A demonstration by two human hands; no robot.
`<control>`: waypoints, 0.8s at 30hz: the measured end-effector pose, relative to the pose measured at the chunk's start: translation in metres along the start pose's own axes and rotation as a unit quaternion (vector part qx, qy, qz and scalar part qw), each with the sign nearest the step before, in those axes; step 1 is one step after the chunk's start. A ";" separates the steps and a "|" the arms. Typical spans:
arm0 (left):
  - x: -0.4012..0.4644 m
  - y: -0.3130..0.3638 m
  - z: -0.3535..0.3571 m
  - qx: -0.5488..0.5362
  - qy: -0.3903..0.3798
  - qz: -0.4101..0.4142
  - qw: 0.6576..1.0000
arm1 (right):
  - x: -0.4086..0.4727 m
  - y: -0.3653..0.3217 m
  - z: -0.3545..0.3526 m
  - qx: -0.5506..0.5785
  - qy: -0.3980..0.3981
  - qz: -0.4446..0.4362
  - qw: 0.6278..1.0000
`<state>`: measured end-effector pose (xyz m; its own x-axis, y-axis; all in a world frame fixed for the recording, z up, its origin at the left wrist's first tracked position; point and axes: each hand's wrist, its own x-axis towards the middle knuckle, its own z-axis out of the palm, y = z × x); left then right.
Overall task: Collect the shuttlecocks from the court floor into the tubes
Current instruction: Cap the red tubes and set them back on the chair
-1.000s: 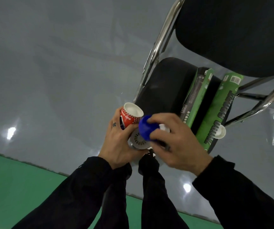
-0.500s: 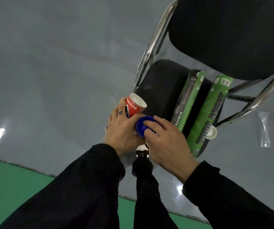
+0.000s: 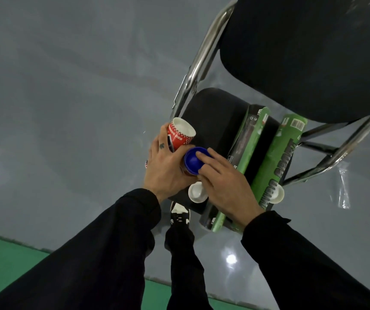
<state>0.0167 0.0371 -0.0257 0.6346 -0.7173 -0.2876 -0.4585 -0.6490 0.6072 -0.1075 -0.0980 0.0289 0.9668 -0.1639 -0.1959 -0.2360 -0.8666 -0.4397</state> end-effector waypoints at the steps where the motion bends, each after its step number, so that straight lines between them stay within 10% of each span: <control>1: -0.001 -0.003 0.002 -0.001 -0.001 0.002 1.000 | 0.001 0.001 -0.001 -0.008 -0.014 -0.009 1.000; 18: -0.004 -0.014 0.009 -0.046 0.004 -0.058 0.997 | 0.007 -0.005 0.000 0.041 -0.146 0.047 0.987; 24: -0.005 -0.011 0.007 -0.049 -0.009 -0.065 0.997 | 0.015 -0.015 0.000 0.074 -0.002 0.118 0.990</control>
<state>0.0138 0.0456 -0.0363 0.6730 -0.6340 -0.3810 -0.3101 -0.7094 0.6329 -0.0894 -0.0871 0.0327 0.8823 -0.3525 -0.3119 -0.4682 -0.7249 -0.5053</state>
